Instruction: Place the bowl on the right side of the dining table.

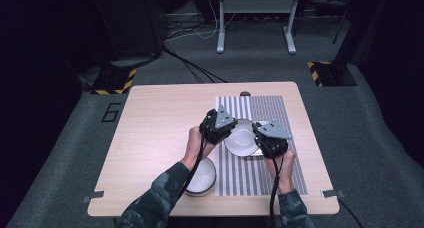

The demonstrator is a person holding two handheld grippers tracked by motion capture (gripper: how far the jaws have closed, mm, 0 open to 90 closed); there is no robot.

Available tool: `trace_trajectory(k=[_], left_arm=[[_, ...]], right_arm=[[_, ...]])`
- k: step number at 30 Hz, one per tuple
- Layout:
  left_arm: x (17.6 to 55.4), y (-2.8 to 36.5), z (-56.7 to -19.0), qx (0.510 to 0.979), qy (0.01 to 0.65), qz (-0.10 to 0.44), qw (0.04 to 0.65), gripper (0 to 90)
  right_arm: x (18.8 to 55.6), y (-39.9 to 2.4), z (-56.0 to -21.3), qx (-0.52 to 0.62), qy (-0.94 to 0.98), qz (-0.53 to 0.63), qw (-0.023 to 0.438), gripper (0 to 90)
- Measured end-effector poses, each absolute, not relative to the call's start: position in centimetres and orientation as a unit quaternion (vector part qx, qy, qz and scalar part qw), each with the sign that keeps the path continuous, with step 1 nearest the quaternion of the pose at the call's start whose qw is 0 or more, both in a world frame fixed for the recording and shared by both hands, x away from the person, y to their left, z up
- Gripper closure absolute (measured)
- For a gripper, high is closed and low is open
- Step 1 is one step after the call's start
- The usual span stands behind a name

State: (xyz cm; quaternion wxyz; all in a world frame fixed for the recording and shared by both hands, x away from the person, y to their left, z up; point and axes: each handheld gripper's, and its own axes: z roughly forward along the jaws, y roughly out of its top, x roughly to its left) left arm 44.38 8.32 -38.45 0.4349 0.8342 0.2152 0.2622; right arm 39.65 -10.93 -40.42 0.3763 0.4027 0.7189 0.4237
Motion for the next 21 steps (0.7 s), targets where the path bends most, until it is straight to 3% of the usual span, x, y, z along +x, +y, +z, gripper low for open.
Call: trace_trajectory(k=[21], left_arm=[[47.1,6.6,-39.2,0.848,0.216,0.244,0.417,81.6]], right_arm=[[41.7,-12.0,-41.3,0.425,0.717,0.411,0.368,81.6]])
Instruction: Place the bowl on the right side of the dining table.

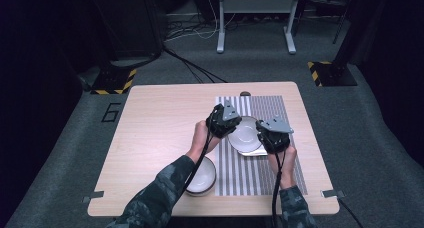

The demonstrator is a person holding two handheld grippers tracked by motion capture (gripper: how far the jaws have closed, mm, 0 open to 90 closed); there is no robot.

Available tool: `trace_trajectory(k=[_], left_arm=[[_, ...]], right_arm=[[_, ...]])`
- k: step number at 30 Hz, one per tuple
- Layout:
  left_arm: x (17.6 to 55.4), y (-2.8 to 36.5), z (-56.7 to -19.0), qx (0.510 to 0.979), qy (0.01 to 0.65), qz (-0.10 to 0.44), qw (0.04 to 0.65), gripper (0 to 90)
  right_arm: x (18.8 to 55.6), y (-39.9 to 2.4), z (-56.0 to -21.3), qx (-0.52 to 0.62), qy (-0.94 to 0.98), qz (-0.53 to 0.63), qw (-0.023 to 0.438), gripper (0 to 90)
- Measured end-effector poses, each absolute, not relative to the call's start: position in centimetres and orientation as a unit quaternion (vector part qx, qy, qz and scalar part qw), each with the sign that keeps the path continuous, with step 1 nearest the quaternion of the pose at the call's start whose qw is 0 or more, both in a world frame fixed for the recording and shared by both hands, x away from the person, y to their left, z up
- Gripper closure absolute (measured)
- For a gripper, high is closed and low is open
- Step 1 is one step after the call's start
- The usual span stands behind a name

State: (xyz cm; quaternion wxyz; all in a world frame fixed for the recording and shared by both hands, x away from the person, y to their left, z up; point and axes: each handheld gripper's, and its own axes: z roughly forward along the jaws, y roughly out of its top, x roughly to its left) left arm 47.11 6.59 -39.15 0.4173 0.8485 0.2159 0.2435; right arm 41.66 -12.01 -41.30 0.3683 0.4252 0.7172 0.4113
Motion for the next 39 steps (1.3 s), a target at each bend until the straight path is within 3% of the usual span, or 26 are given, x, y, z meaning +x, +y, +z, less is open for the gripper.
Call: trace_trajectory(k=[39], left_arm=[[51.7,2.4,-42.1,0.874,0.218,0.201,0.386,80.7]], right_arm=[[45.0,-14.8,-44.1,0.478,0.714,0.375,0.348,81.1]])
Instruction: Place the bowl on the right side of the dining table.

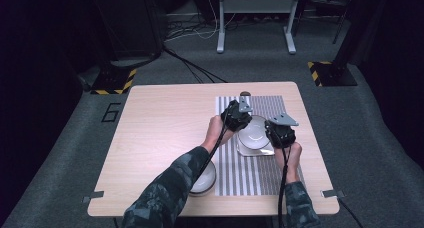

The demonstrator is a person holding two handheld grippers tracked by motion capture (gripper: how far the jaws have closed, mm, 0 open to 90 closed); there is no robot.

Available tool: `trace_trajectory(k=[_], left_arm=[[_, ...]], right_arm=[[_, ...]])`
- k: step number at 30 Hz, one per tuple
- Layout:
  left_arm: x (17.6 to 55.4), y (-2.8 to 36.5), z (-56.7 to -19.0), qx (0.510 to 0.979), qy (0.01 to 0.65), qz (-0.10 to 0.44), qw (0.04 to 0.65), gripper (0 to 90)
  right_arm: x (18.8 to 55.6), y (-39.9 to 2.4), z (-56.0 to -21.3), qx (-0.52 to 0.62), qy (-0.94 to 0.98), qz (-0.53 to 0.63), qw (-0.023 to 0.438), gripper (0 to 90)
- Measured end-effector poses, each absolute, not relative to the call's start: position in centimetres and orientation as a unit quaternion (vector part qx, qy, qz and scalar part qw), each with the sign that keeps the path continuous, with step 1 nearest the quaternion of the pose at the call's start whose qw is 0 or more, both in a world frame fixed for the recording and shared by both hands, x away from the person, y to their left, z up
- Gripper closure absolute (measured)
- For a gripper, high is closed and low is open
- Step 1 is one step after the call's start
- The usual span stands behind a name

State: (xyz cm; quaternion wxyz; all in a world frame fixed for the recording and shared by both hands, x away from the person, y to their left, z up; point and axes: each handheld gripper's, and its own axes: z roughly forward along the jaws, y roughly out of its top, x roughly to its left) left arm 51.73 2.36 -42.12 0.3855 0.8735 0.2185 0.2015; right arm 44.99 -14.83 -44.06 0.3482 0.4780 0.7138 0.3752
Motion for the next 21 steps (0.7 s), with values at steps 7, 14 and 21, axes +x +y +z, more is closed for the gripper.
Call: trace_trajectory(k=[7,14,21], left_arm=[[52.2,1.9,-42.9,0.879,0.222,0.2,0.372,80.7],[52.4,1.6,-43.6,0.885,0.224,0.196,0.359,80.7],[52.7,1.4,-44.4,0.894,0.23,0.185,0.338,80.9]], right_arm=[[45.6,-14.9,-44.7,0.484,0.718,0.367,0.341,81.0],[46.1,-15.0,-45.6,0.49,0.723,0.358,0.33,81.1],[46.3,-14.9,-46.4,0.492,0.73,0.351,0.321,80.8]])
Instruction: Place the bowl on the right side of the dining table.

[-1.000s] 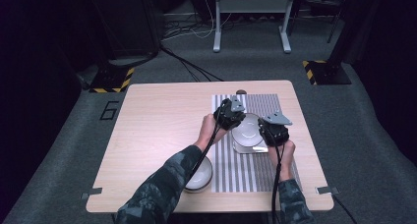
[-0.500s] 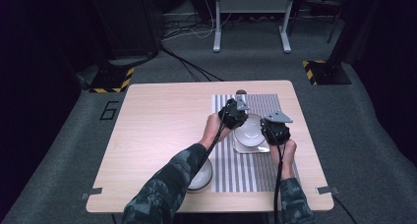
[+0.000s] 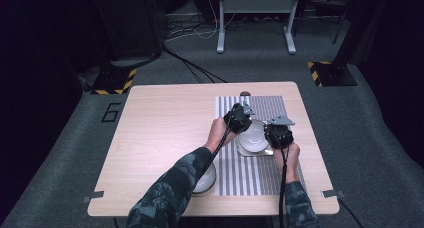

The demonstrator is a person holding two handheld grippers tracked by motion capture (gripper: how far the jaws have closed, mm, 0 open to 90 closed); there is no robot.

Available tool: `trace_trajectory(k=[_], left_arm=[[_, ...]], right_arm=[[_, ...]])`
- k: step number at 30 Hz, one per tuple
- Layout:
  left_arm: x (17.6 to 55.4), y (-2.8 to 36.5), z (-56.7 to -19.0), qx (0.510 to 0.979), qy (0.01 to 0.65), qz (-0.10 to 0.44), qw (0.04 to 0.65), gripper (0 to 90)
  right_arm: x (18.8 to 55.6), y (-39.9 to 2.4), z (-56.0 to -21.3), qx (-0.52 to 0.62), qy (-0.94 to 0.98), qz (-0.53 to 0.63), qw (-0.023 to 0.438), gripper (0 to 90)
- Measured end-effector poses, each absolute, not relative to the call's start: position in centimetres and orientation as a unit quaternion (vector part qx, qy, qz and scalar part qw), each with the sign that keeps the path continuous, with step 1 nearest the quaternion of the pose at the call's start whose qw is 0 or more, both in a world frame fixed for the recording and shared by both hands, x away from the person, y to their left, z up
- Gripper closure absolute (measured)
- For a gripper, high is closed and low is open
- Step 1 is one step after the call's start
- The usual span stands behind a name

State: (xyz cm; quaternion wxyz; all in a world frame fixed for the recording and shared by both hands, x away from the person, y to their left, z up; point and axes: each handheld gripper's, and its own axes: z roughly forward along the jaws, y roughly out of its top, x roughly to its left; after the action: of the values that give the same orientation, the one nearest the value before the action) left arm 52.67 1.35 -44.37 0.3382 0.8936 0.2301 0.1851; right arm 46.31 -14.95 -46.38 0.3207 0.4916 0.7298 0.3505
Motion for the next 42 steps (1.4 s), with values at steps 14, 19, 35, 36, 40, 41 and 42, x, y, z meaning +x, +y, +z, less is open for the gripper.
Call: trace_trajectory(k=[14,19,35,36,40,41,42], left_arm=[[53.2,1.3,-44.4,0.898,0.258,0.166,0.314,60.1],[53.0,1.9,-43.4,0.893,0.265,0.146,0.333,43.2],[49.3,6.7,-39.2,0.879,0.26,0.126,0.379,18.4],[48.9,7.3,-38.9,0.878,0.258,0.128,0.382,18.3],[47.6,8.7,-38.4,0.883,0.245,0.143,0.374,16.3],[47.2,9.0,-38.4,0.883,0.243,0.146,0.375,16.1],[46.9,9.4,-38.4,0.883,0.243,0.146,0.374,16.0]], right_arm=[[46.8,-15.2,-47.1,0.491,0.733,0.345,0.32,82.3],[47.2,-15.6,-47.3,0.5,0.731,0.345,0.309,82.7],[48.7,-16.1,-47.4,0.517,0.739,0.327,0.283,82.8],[48.8,-16.2,-47.4,0.52,0.738,0.328,0.278,82.8],[49.3,-16.6,-47.5,0.534,0.733,0.331,0.26,82.8],[49.4,-16.6,-47.6,0.536,0.733,0.331,0.258,82.7],[49.5,-16.6,-47.6,0.538,0.732,0.329,0.258,82.6]])
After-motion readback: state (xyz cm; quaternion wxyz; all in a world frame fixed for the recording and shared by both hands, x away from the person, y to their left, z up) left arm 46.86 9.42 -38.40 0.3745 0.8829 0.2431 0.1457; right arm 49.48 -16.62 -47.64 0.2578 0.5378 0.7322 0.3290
